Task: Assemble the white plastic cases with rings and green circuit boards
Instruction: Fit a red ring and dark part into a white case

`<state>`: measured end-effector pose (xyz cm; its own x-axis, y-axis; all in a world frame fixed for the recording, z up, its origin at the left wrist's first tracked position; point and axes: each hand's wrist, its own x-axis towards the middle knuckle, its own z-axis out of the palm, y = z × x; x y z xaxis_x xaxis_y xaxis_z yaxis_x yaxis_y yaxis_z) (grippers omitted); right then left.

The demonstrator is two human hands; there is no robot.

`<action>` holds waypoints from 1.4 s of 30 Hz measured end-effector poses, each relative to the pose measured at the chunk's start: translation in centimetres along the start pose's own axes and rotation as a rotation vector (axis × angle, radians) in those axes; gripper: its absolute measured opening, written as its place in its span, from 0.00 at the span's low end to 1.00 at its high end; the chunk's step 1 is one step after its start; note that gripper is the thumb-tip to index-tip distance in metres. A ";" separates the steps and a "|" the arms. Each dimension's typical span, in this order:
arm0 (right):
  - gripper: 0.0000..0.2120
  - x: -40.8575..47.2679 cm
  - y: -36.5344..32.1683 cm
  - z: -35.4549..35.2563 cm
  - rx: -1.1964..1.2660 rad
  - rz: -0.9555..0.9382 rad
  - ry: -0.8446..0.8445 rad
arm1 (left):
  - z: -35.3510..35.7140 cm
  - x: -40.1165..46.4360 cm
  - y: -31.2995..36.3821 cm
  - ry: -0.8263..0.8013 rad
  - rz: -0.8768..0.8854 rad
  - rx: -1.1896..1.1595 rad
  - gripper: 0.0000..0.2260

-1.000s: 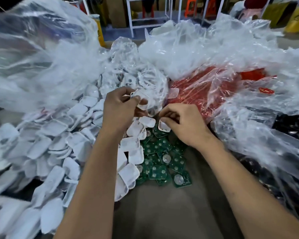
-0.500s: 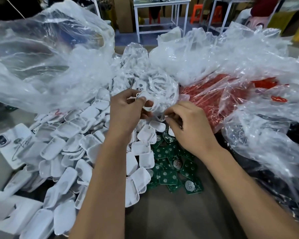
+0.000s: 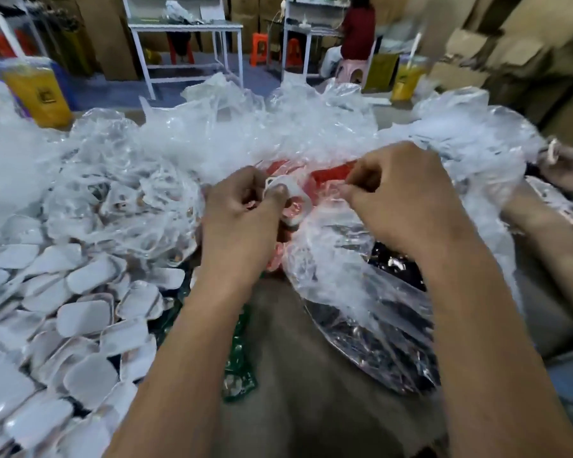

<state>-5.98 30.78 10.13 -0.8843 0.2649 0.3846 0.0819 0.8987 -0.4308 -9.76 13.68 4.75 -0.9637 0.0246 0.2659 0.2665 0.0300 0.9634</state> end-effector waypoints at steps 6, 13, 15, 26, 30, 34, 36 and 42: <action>0.08 -0.4 5.6 -3.1 -0.312 0.204 -0.517 | 9.9 -0.2 1.2 -0.250 0.134 0.276 0.05; 0.12 -1.0 6.2 -0.4 -0.134 0.160 -0.513 | 9.8 -0.9 -1.8 -0.196 0.031 0.343 0.06; 0.09 -0.9 6.3 -0.3 -0.107 0.164 -0.505 | 9.6 -1.0 -2.1 -0.192 0.003 0.315 0.06; 0.08 -0.3 5.9 -1.5 -0.118 0.112 -0.472 | 6.1 -1.1 -1.8 -0.122 -0.194 -0.071 0.07; 0.08 0.0 4.6 -2.5 -0.149 0.115 -0.377 | 3.0 -1.0 -1.4 -0.061 -0.223 -0.163 0.08; 0.09 -0.2 0.2 -2.3 0.128 -0.051 -0.232 | -1.1 -1.1 -1.7 0.065 -0.197 -0.114 0.06; 0.09 -0.4 -2.8 -0.7 0.298 -0.175 -0.174 | -3.6 -1.1 -2.2 0.158 -0.152 -0.002 0.08; 0.08 -1.7 -8.2 9.9 0.853 -0.156 -0.273 | -10.9 -1.6 -4.1 0.312 -0.164 0.191 0.07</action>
<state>-9.72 19.53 4.89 -0.9437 -0.0278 0.3296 -0.3204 0.3251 -0.8897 -9.46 2.64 0.73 -0.9444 -0.2995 0.1356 0.0787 0.1944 0.9778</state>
